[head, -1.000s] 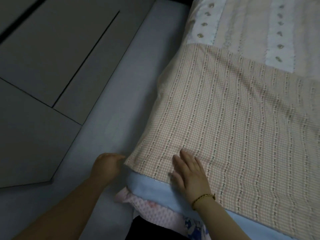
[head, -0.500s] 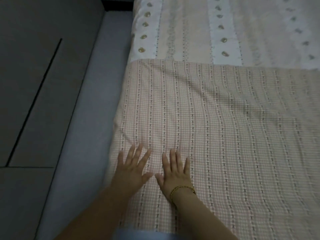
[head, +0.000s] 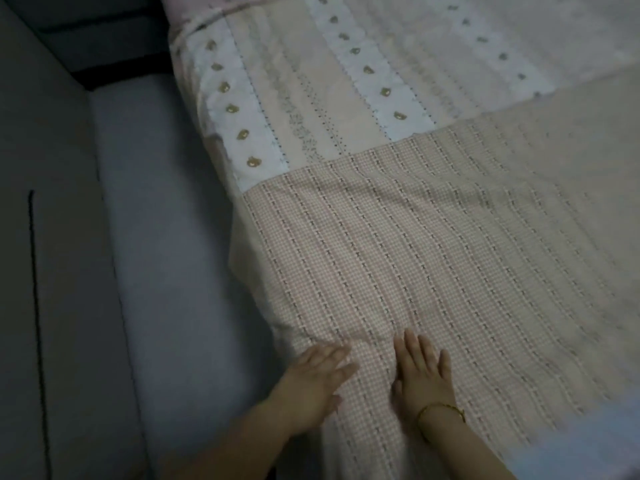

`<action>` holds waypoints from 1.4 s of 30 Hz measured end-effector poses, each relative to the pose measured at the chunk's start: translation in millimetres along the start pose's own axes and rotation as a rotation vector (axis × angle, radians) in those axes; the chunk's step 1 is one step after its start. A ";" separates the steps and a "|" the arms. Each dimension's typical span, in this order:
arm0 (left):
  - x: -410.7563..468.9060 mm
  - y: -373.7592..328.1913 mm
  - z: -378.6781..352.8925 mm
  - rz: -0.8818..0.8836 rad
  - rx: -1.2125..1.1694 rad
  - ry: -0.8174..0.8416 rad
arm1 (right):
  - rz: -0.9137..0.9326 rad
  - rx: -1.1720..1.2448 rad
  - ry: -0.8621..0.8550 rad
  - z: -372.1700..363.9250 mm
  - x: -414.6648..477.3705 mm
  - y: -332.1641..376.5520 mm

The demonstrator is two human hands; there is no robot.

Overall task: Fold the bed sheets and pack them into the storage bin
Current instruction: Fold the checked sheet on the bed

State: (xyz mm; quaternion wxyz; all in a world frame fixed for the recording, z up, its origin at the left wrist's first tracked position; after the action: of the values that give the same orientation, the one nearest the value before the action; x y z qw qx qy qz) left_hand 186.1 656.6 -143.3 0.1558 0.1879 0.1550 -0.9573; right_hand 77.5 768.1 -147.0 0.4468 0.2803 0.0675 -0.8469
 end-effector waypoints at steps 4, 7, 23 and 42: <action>-7.7 15.7 12.8 -0.061 0.081 0.155 | -0.264 0.200 -0.045 -5.9 -26.1 37.5; -12.7 -8.1 10.1 -0.213 0.122 0.107 | -0.391 0.373 -0.310 -9.8 -55.8 50.1; -40.7 -173.4 -36.9 -1.235 0.753 0.124 | -1.165 1.805 -1.081 -137.7 -194.3 48.8; -108.2 -162.9 -56.4 -2.001 0.949 0.084 | -1.286 1.597 -0.808 -165.1 -140.5 150.3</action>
State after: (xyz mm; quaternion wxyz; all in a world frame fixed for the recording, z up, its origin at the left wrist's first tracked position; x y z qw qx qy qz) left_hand 240.9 849.8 -110.0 -0.7812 0.0507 -0.1404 -0.6062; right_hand 327.7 840.4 -189.0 -0.3983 0.1034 -0.5172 -0.7504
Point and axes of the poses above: each hand's wrist, its own x-axis towards the middle knuckle, its own z-axis out of the back of the hand, y = z × x, the point moved 6 cm from there along x, towards the middle knuckle, and after that the axes turned 12 degrees about z, right-handed, at the moved point
